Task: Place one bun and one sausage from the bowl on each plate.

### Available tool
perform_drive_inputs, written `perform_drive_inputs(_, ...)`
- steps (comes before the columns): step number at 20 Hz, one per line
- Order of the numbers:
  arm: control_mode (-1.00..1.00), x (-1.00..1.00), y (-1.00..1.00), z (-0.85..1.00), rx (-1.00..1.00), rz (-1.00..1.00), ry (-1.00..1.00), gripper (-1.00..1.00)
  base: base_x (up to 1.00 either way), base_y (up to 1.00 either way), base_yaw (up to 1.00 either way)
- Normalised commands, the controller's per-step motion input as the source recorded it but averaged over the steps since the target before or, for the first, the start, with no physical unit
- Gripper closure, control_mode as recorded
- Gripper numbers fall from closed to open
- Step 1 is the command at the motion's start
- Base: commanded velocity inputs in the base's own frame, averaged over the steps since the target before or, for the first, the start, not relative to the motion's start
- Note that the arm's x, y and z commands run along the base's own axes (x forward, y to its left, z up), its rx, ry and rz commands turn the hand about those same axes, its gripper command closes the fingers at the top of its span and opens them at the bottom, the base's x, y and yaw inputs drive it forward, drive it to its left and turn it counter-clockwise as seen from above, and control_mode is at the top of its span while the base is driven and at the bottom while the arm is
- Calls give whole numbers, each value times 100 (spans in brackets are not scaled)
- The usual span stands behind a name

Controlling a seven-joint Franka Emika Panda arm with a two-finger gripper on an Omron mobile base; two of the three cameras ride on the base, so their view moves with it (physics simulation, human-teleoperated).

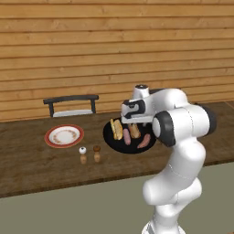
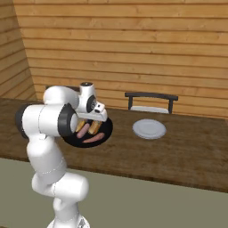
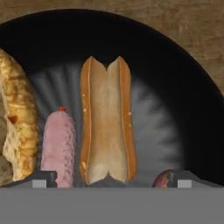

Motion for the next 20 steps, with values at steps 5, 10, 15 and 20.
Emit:
perform_drive_inputs(5, -100, 45, 0, -30, 0, 0, 1, -100, 0, 0, 0)
perform_drive_inputs(10, -100, 38, 2, -18, 0, 0, 0, -100, 0, 0, 0)
perform_drive_inputs(15, -100, 21, 0, -25, 0, 0, 0, -100, 0, 0, 0)
perform_drive_inputs(20, -100, 21, 0, -28, 0, 0, 0, -100, 0, 0, 0)
